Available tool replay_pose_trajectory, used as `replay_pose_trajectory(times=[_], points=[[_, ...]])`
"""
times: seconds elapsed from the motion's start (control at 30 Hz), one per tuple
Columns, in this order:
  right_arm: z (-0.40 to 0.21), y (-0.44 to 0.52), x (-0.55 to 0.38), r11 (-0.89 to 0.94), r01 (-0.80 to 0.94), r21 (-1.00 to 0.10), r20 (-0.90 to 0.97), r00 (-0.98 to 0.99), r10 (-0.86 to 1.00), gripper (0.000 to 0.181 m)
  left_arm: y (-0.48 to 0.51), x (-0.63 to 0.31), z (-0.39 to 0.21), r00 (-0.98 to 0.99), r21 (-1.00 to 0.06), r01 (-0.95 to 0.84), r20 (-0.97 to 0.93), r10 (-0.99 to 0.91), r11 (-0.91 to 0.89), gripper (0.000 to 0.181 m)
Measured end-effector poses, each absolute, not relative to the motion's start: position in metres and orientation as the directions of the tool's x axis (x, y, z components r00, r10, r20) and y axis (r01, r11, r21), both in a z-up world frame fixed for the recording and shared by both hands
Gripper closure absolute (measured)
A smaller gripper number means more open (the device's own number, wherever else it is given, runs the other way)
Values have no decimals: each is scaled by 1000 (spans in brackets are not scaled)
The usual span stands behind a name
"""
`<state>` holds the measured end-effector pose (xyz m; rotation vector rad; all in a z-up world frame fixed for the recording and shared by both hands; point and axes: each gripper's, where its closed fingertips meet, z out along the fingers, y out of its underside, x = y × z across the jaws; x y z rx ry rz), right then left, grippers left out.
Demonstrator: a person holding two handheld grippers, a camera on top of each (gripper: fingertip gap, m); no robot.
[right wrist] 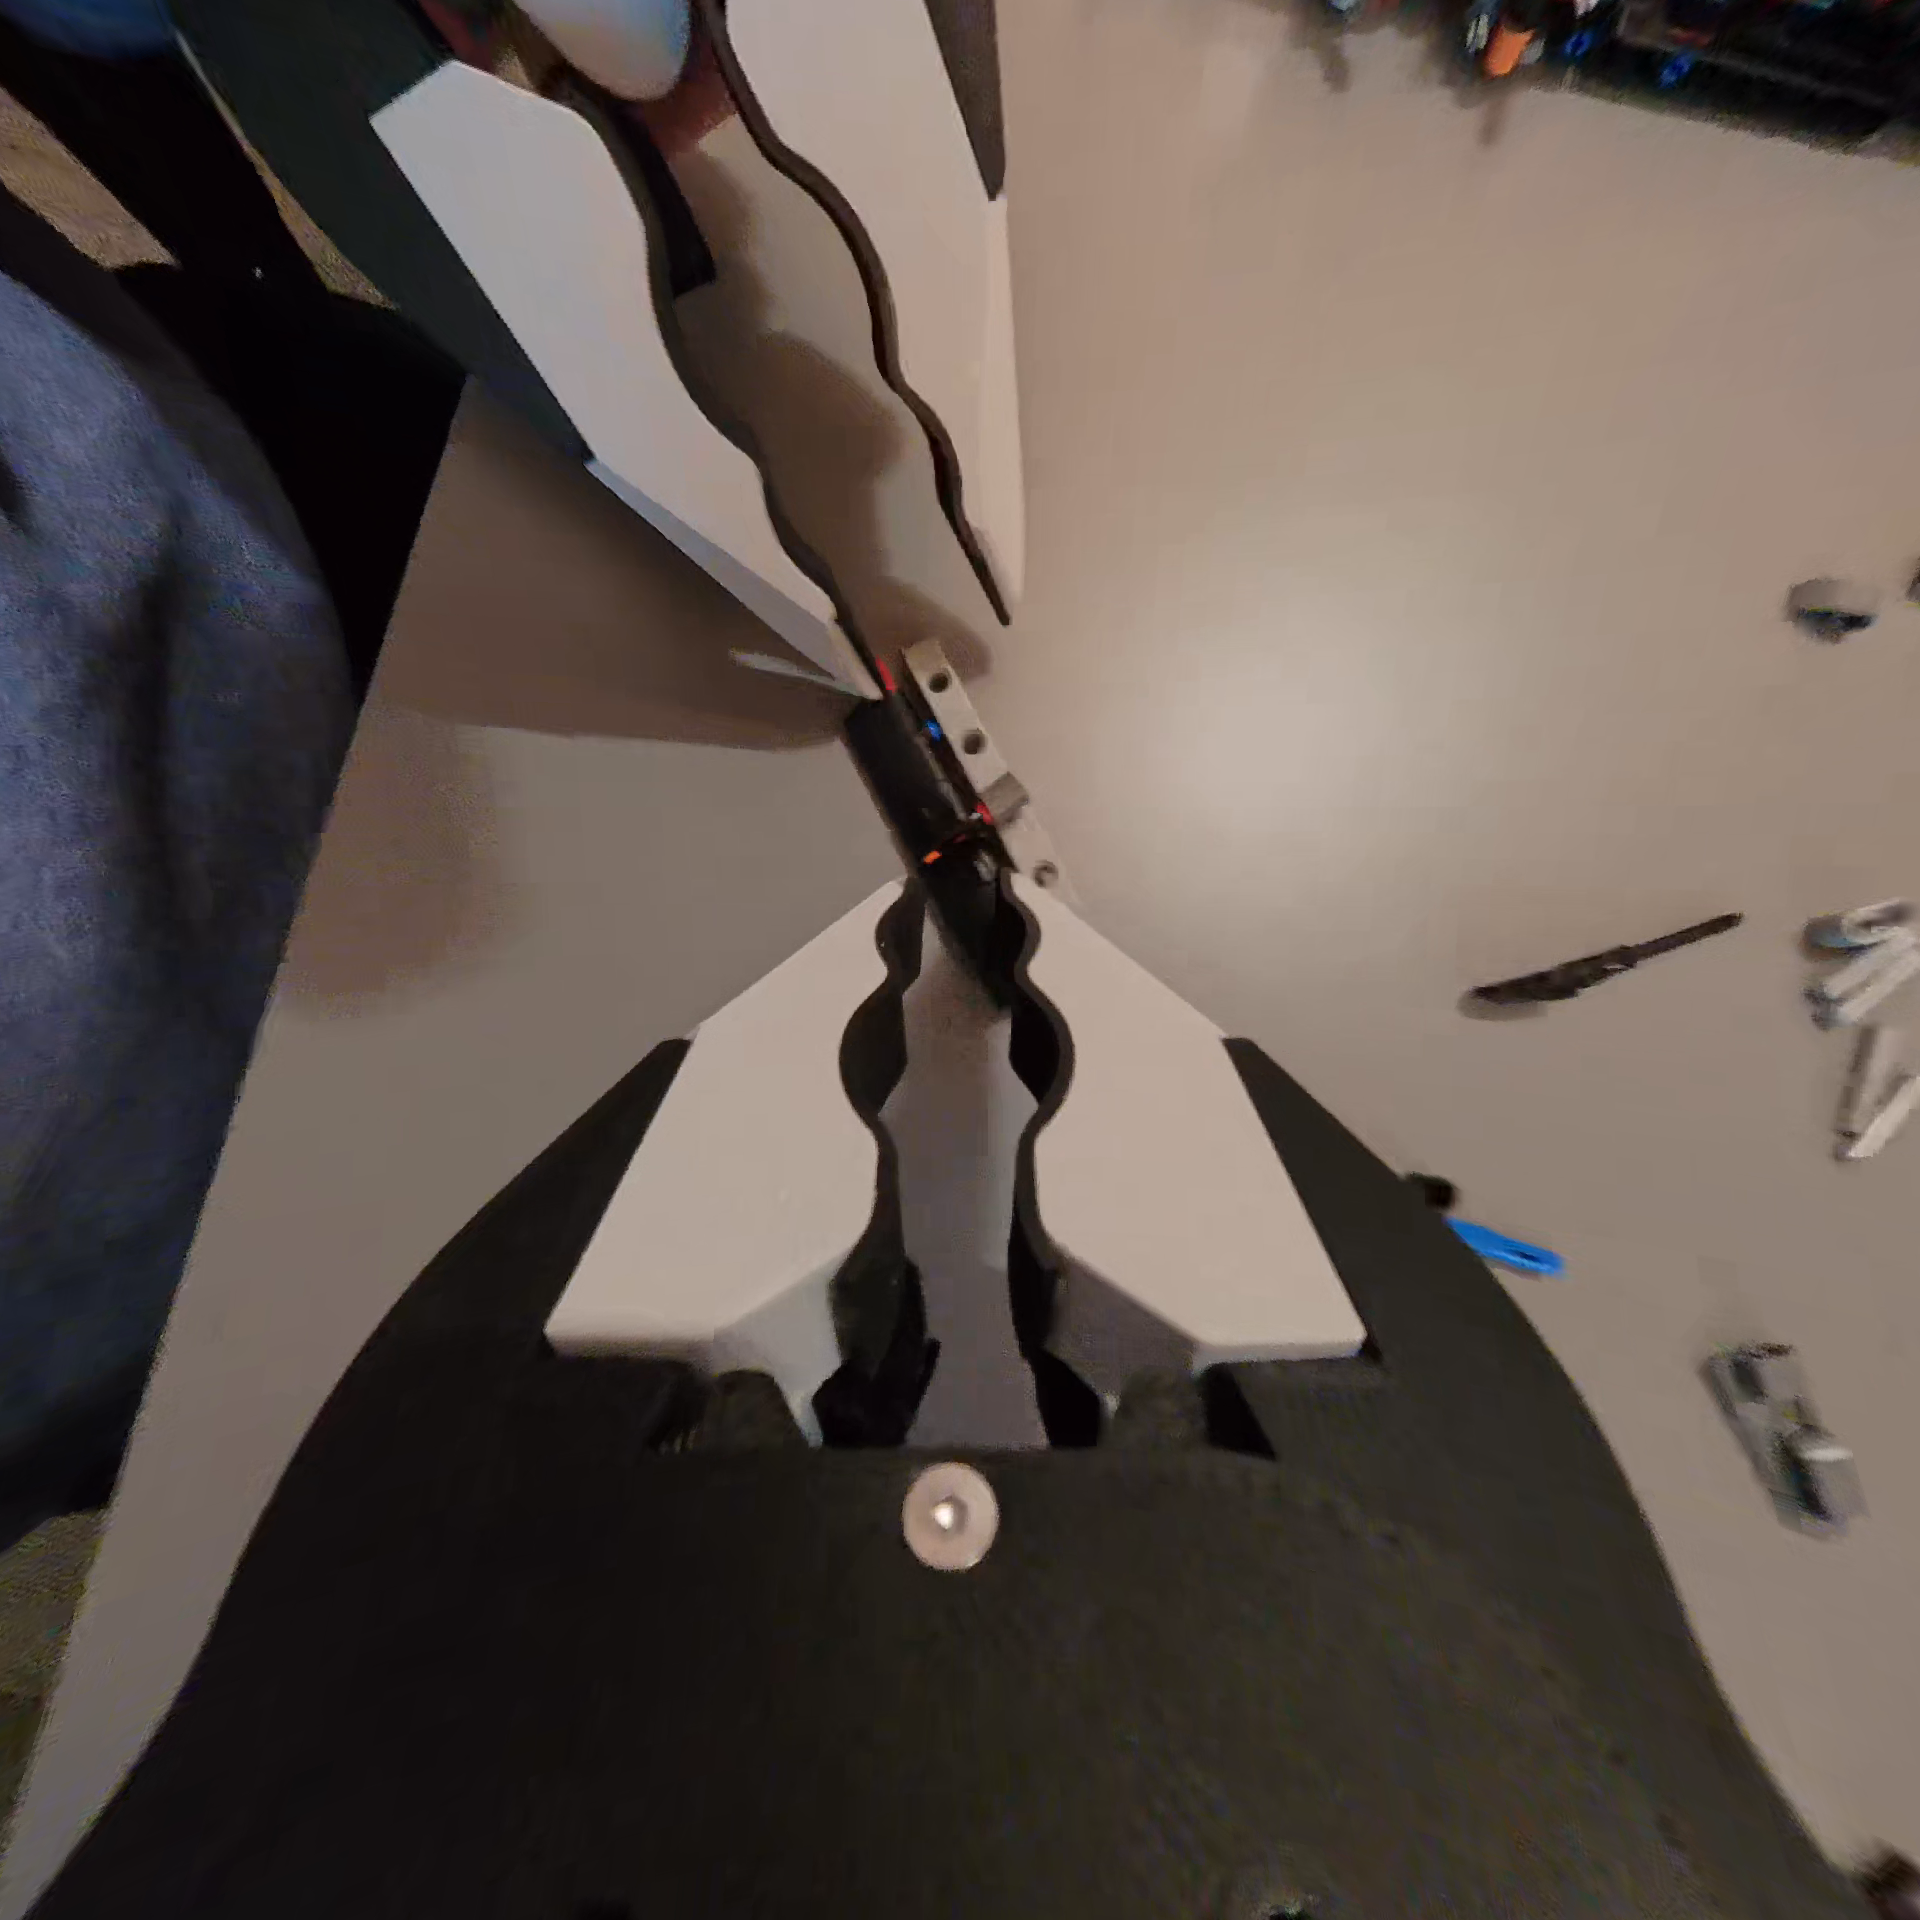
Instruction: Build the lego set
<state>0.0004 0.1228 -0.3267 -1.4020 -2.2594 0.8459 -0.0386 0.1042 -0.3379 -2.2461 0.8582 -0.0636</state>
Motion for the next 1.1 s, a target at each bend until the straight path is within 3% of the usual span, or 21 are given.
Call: replay_pose_trajectory(times=[0.2, 0.27, 0.43, 0.57, 0.87, 1.1], points=[[-336, 123, 0, 162, 735, -658, -35, -245, 969, 163, 103, -27, -341, 814, -664, -483, -99, -573, -571, 166], [-340, 129, 3, 129, 752, -646, -36, -199, 979, 172, 100, -17, -341, 818, -670, -457, -59, -572, -585, 164], [-334, 131, 3, 95, 725, -682, -47, -173, 984, 168, 97, -11, -339, 817, -669, -449, -39, -575, -593, 154], [-328, 133, -1, 91, 704, -704, -27, -155, 988, 167, 102, -15, -332, 828, -695, -368, 57, -557, -618, 155], [-335, 132, -10, 97, 705, -703, 24, -112, 993, 181, 112, -9, -340, 844, -686, -357, 54, -533, -635, 164], [-335, 134, -10, 153, 715, -682, 120, -97, 988, 181, 113, -8, -340, 855, -685, -335, 67, -514, -647, 165]])
